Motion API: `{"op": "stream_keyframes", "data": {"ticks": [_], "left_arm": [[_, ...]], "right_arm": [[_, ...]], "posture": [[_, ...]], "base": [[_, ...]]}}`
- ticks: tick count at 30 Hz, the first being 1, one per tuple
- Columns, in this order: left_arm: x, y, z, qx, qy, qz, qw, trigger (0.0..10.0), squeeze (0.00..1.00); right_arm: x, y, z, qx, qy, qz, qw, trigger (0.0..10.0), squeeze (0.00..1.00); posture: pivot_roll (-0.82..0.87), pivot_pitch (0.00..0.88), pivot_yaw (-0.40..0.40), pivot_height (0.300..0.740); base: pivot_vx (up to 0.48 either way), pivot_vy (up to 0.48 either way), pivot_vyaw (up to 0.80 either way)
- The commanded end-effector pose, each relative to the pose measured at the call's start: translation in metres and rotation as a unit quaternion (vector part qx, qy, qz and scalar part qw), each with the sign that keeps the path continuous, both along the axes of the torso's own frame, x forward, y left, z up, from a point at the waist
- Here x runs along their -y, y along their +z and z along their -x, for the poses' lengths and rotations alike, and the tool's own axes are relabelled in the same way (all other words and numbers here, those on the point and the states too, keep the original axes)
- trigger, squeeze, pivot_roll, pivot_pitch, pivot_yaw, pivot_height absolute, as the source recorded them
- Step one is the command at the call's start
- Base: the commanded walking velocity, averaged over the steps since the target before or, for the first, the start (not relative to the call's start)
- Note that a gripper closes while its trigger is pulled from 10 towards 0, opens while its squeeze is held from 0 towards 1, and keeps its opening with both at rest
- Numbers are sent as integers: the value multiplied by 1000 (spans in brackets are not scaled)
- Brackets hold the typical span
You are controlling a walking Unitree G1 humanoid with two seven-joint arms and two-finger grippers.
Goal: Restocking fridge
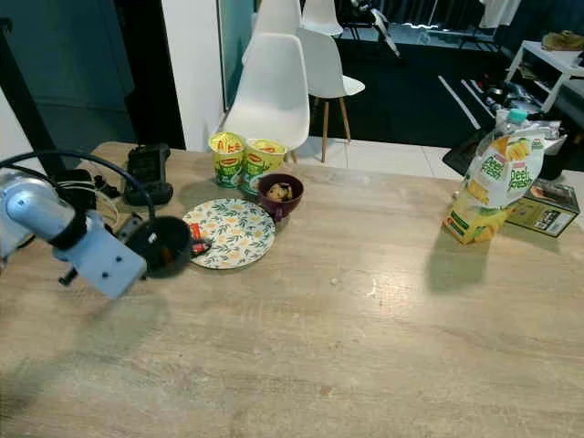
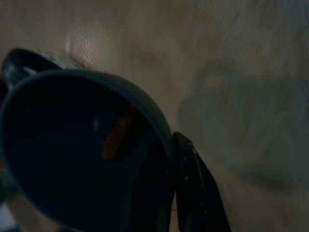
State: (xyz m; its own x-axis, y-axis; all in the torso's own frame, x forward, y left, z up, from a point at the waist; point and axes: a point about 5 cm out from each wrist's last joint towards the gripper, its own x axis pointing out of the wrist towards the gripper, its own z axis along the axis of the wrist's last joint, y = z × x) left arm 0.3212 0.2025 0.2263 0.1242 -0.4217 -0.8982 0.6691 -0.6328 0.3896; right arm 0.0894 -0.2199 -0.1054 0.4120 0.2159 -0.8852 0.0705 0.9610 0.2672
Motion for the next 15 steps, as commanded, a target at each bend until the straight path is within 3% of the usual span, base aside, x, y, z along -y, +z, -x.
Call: {"op": "stream_keyframes", "data": {"ticks": [1,3,4,6,8,15], "left_arm": [[5,0,13,-23,-25,-8,999,8078,0],[7,-3,18,-33,-38,-19,999,8314,0],[10,-9,28,-54,-56,-33,996,9216,0],[11,-10,33,-65,-62,-37,995,9216,0],[15,-18,54,-103,-97,-63,988,8471,0],[17,-31,73,-136,-124,-87,979,8549,0]], "right_arm": [[0,-2,4,-12,-17,2,1000,10000,0],[-1,-2,4,-14,-20,2,1000,10000,0],[-4,-3,5,-17,-21,2,1000,10000,0],[-5,-3,5,-18,-21,2,1000,10000,0],[-8,-4,4,-19,-23,1,1000,10000,0],[-9,-4,1,-16,-30,1,999,10000,0]], "posture": [[55,0,-39,740],[62,0,-36,740],[62,0,-30,740],[62,0,-30,740],[65,0,-30,740],[67,0,-21,740]], "base": [[0,0,0],[0,0,0],[0,0,0],[0,0,0],[0,0,0],[0,0,0]]}}
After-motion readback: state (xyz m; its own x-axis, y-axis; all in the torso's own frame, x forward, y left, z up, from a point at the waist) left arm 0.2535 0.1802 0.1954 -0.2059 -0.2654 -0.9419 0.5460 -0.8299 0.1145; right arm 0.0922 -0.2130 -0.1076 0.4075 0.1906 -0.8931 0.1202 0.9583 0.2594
